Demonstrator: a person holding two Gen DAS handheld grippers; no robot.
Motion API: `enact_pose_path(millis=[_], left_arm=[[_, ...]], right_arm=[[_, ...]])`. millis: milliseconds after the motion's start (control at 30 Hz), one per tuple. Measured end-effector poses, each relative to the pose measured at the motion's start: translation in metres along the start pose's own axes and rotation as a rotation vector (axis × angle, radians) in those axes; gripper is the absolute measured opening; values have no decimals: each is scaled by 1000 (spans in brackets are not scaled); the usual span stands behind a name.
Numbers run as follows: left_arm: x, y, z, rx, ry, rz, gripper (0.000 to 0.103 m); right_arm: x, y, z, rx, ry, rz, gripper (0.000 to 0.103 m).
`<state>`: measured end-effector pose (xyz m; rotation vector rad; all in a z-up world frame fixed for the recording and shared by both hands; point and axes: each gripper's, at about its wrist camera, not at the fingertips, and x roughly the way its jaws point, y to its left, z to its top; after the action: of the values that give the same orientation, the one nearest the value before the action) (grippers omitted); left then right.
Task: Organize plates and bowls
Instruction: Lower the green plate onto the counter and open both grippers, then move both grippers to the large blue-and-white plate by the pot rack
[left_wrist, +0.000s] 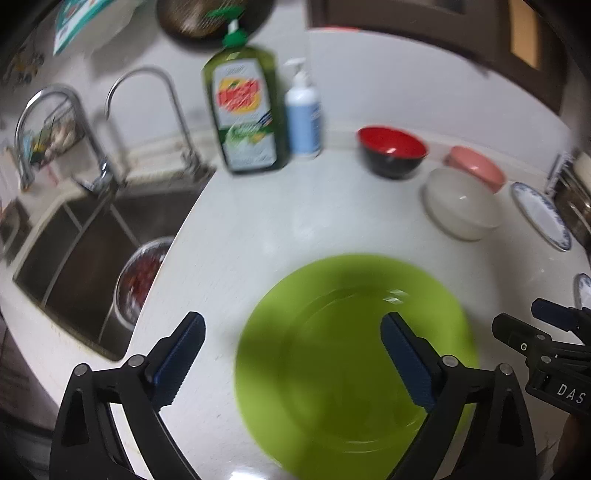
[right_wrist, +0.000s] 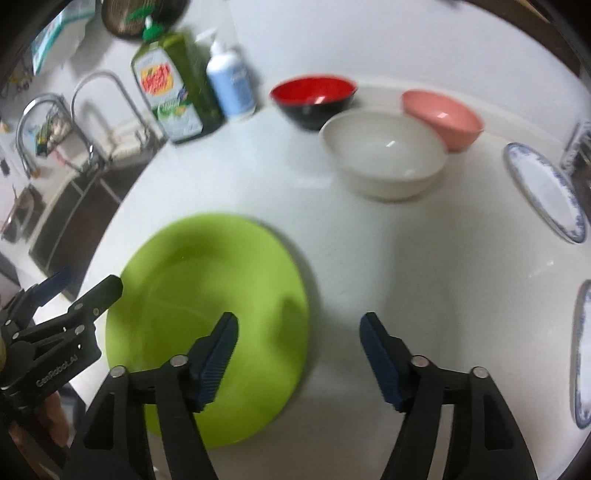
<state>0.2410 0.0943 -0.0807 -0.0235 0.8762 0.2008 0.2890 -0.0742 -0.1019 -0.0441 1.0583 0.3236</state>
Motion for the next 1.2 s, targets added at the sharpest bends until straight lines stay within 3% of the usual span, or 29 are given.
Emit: enact_pose_path(millis=[333, 633, 1200], left_arm=[[-33, -58, 16, 129, -115, -121, 103], [-63, -122, 28, 246, -203, -265, 103], [-102, -262, 29, 463, -273, -513, 103]], right_arm=[[-62, -42, -15, 96, -169, -88, 76], [-122, -88, -41, 212, -304, -247, 78], [-202, -183, -102, 468, -409, -515, 78]])
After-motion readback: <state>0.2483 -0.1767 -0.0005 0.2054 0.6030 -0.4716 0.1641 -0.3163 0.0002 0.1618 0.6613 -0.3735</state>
